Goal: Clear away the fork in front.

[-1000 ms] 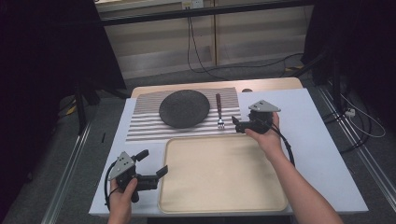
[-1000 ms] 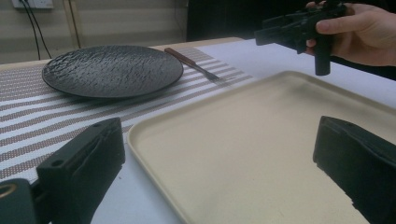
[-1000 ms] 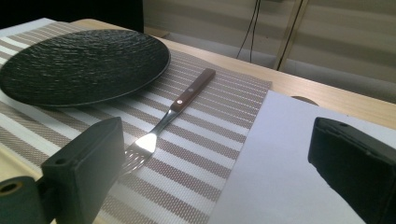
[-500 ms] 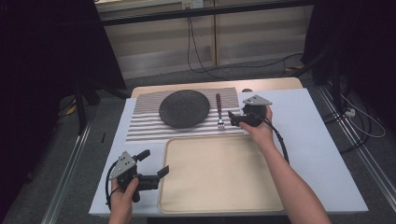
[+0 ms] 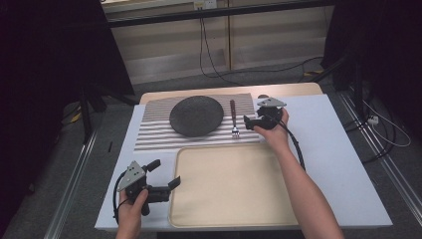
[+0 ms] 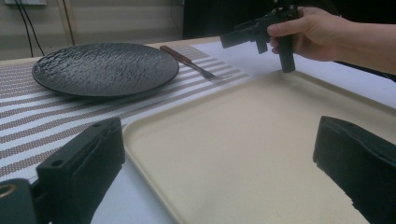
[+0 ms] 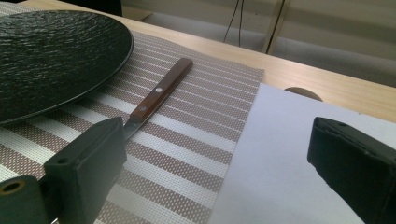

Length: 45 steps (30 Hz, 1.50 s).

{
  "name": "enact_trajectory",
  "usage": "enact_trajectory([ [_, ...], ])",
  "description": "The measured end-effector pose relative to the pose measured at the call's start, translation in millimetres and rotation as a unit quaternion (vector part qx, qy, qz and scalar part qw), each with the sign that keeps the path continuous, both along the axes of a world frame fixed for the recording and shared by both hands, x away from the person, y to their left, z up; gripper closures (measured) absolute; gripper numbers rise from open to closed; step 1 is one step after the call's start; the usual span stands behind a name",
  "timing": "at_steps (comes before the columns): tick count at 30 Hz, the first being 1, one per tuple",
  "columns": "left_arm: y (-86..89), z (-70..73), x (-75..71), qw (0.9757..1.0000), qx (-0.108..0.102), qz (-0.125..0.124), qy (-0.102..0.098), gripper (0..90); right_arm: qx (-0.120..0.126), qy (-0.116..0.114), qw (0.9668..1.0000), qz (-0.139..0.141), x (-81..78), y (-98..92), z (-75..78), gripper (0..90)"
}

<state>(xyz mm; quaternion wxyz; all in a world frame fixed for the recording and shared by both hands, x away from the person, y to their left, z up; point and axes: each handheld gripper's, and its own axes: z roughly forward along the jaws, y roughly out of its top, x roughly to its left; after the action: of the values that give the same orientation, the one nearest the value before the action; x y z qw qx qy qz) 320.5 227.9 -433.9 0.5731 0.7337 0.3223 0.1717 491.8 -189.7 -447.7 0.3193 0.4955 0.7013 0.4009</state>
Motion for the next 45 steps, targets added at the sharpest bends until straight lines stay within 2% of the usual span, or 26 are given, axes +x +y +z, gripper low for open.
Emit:
enact_trajectory([
  [3,0.1,0.0,0.1,1.0,-0.001,0.001,0.001,2.4,0.001,0.008,0.9999,0.006,4.2,4.5,-0.7,9.4],
  [6,-0.2,0.1,0.0,1.0,-0.001,0.001,0.0,2.4,-0.002,0.035,0.9993,0.014,10.4,12.1,-1.9,19.9],
  [7,-0.2,0.1,0.0,1.0,-0.001,0.001,0.0,2.4,-0.002,0.035,0.9993,0.014,10.4,12.1,-1.9,19.9],
  [8,-0.1,0.1,0.2,1.0,0.0,0.001,0.0,2.5,-0.005,0.04,0.9988,0.026,14.7,17.6,-1.3,27.4],
  [12,0.1,0.0,0.3,1.0,-0.001,0.002,0.0,2.4,-0.006,0.048,0.9983,0.034,19.8,24.4,-1.4,32.2],
  [14,0.3,-0.1,0.3,1.0,-0.001,0.002,0.0,2.4,-0.007,0.056,0.9975,0.042,25.7,31.8,-2.1,38.5],
  [15,0.3,-0.1,0.3,1.0,-0.001,0.002,0.0,2.4,-0.007,0.056,0.9975,0.042,25.7,31.8,-2.1,38.5],
  [16,0.4,-0.1,0.2,1.0,-0.001,0.002,0.001,2.5,-0.002,0.066,0.9968,0.046,29.8,36.3,-2.9,43.4],
  [18,0.7,-0.4,-0.1,1.0,-0.004,0.002,0.001,2.4,-0.003,0.07,0.9965,0.045,31.9,38.5,-3.4,44.4],
  [22,1.7,-1.4,0.0,1.0,-0.005,0.003,0.005,2.5,-0.001,0.083,0.9955,0.047,40.8,48.2,-7.7,54.4],
  [28,2.8,-1.9,0.5,0.9999,-0.006,0.005,0.007,2.5,0.004,0.092,0.9947,0.046,48.6,55.5,-10.9,58.4],
  [29,3.0,-1.8,0.5,0.9999,-0.007,0.004,0.007,2.5,0.004,0.097,0.9943,0.045,49.8,56.7,-11.7,59.8],
  [30,3.2,-1.7,0.5,1.0,-0.006,0.005,0.006,2.4,0.0,0.114,0.9923,0.046,53.1,59.0,-13.5,62.1],
  [32,3.0,-2.0,0.6,0.9999,-0.004,0.007,0.007,2.5,-0.006,0.115,0.9924,0.043,53.8,59.4,-13.5,64.6],
  [35,2.7,-2.2,0.8,1.0,-0.003,0.005,0.008,2.5,0.014,0.117,0.9925,0.033,58.4,59.5,-15.1,71.2],
  [40,3.3,-2.3,1.0,0.9999,-0.004,0.008,0.008,2.5,0.027,0.13,0.9909,0.025,61.6,58.8,-18.7,74.7],
  [41,3.2,-2.4,1.0,0.9999,-0.004,0.006,0.008,2.5,0.027,0.133,0.9905,0.024,62.0,58.1,-18.0,77.5],
  [45,1.8,-2.3,1.0,0.9999,-0.002,0.004,0.009,2.5,0.016,0.144,0.9889,0.033,63.1,54.5,-15.3,78.4],
])
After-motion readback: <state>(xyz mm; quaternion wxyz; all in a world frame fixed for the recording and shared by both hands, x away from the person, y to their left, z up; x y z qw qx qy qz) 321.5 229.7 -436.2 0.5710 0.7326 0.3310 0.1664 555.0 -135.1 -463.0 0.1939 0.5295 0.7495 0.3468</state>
